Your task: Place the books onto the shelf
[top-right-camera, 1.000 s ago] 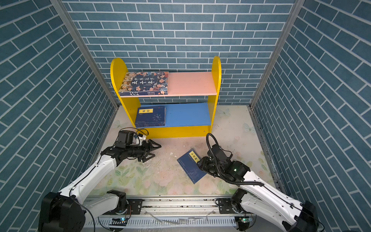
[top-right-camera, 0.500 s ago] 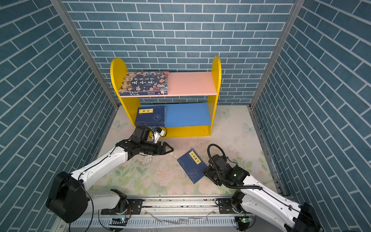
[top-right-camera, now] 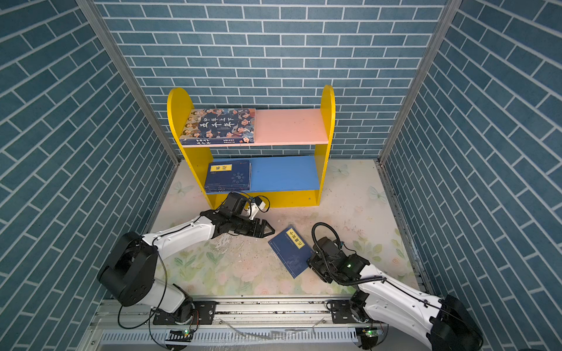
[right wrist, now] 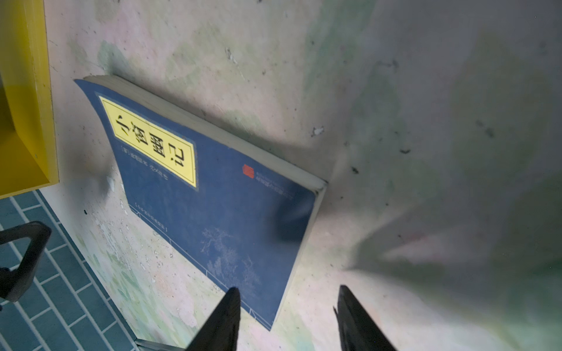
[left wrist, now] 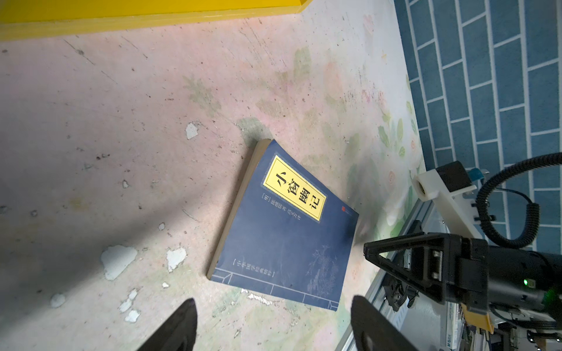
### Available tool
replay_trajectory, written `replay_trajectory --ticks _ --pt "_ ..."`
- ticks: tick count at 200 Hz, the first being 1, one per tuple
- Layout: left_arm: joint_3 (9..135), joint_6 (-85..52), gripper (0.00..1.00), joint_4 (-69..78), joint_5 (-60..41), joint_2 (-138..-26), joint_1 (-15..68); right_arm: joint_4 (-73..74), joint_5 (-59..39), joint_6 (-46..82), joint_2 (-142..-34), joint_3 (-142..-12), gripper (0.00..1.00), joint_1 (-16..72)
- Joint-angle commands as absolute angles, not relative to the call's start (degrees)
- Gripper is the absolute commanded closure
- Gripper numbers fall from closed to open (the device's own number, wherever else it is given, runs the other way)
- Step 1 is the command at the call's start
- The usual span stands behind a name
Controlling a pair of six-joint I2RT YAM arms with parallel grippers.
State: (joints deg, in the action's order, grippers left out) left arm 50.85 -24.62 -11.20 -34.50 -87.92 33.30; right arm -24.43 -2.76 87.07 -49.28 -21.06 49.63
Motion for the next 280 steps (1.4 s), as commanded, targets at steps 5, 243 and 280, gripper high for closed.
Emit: replay_trajectory --ticks 5,243,280 --pt "51.7 -28.7 0.20 -11.7 -32.4 -88.0 33.7 -29.6 0.5 86.9 -48.1 -23.4 0.47 49.8" --pt "29.0 -49.3 0.00 10.0 -41.9 -85.3 36.3 -14.4 -15.2 51.8 -73.9 -33.8 0.45 25.6" --pt "29.6 -48.4 0.00 7.2 -40.1 -86.5 37.1 -13.5 -17.0 50.9 -76.6 -33.7 0.45 24.8"
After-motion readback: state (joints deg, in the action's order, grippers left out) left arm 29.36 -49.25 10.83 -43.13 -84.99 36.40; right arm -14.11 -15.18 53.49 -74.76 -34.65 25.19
